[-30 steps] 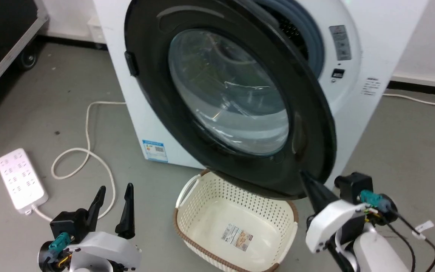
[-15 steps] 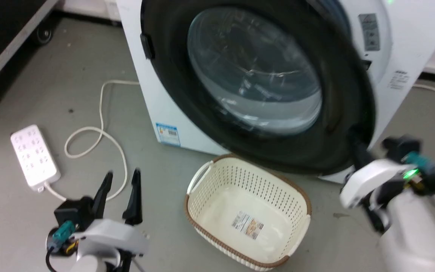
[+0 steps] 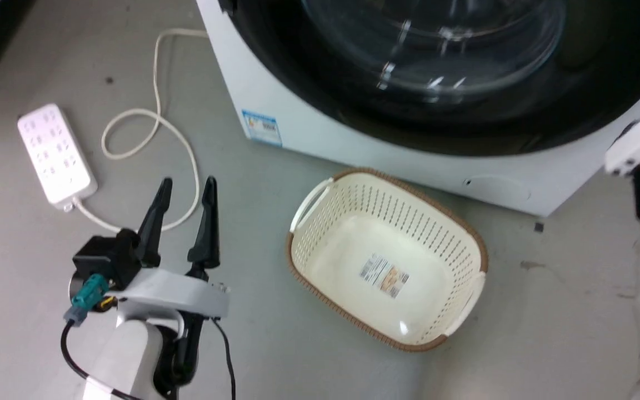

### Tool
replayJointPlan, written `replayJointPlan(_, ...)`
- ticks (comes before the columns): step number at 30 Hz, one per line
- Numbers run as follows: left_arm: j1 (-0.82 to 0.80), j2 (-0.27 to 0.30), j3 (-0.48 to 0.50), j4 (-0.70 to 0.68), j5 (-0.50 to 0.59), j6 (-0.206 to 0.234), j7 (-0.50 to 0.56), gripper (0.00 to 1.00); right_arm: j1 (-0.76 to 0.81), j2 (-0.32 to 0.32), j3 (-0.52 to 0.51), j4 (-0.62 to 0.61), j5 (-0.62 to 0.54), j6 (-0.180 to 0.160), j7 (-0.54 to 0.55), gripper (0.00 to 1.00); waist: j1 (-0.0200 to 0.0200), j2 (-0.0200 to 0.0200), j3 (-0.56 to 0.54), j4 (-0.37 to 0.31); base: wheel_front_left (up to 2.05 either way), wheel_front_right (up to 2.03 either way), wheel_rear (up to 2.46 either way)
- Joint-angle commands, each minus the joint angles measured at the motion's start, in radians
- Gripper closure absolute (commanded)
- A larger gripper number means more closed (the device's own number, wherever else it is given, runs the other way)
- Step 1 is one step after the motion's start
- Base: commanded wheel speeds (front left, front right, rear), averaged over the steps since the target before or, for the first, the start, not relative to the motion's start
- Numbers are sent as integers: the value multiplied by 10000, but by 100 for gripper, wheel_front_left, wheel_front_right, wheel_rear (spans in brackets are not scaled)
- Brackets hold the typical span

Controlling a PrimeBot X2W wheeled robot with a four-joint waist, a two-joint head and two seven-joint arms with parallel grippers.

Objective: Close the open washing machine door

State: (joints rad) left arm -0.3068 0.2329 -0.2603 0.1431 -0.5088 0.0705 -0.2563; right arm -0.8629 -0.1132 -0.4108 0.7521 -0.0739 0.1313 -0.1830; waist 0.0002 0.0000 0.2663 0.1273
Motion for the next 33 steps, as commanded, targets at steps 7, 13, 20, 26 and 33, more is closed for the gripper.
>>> replayJointPlan(7,-373,-166,70,52,221,-183,-54,0,-894,45,-509,200,-284,-6,-478,100,-2,0,366,86,0,0,0)
replayJointPlan(13,-56,-129,371,206,369,-263,-55,0,-199,342,-265,-538,342,-6,-770,100,-2,0,-535,-444,0,0,0)
replayJointPlan(20,772,99,654,442,514,-254,-55,0,2554,602,657,-3024,1246,-6,-784,100,-2,0,-1910,-1417,0,0,0)
replayJointPlan(26,1333,136,758,498,569,-72,-54,0,5283,625,1876,-4113,1386,-6,-786,100,-2,0,-2695,-2019,0,0,0)
replayJointPlan(33,1758,222,538,609,712,0,48,0,7638,628,3312,-5372,1857,-6,-199,100,-2,0,-3008,-2363,0,0,0)
